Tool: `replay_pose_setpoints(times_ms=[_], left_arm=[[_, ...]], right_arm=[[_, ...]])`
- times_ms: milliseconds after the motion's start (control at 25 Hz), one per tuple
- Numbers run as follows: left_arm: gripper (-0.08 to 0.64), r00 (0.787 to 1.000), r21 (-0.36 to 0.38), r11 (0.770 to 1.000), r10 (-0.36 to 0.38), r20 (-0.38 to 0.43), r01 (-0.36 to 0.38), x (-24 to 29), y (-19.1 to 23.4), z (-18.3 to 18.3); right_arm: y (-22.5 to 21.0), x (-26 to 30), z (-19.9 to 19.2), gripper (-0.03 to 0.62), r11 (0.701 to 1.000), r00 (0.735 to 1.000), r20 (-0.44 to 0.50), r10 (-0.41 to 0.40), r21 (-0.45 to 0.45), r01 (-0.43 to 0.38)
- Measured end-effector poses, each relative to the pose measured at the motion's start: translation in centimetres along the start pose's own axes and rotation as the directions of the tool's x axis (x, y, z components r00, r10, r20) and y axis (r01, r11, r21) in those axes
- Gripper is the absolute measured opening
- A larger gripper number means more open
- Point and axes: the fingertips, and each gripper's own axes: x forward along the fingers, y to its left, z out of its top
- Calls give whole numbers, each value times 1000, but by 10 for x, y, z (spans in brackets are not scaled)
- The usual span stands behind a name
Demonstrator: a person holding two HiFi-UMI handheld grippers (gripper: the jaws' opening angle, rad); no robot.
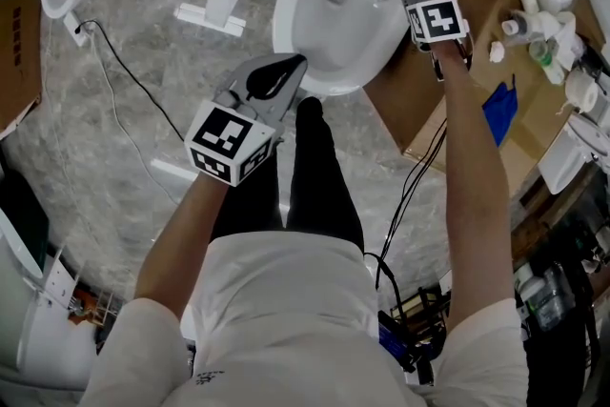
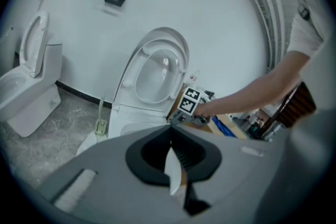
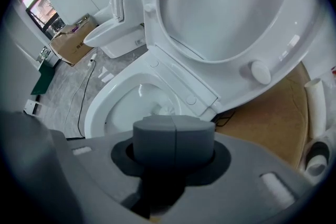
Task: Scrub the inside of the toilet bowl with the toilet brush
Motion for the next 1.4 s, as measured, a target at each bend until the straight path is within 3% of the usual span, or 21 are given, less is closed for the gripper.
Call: replay_pose_setpoints(times_ms=[560, 880, 1000, 1160, 1400], left_arm=[[-7, 1000, 2, 1000, 1, -20, 0, 20, 4, -2], [-6, 995, -7, 1000, -8, -96, 7, 40, 4, -31], [-6, 992, -50, 999, 8, -124, -14, 47, 10, -47], [-6, 990, -91, 995, 14, -138, -27, 51, 10, -60], [-6, 989, -86, 996, -11, -146, -1, 53, 1, -67]], right_arm=[[12, 0, 50, 146, 996, 999, 45, 15, -92, -11], [43, 2, 85, 146, 990, 996, 76, 41, -140, -30], [55, 1, 93, 146, 988, 995, 89, 53, -146, -39], [71, 0, 97, 146, 985, 993, 99, 66, -165, -49], [99, -1, 106, 146, 970, 984, 128, 122, -227, -90]])
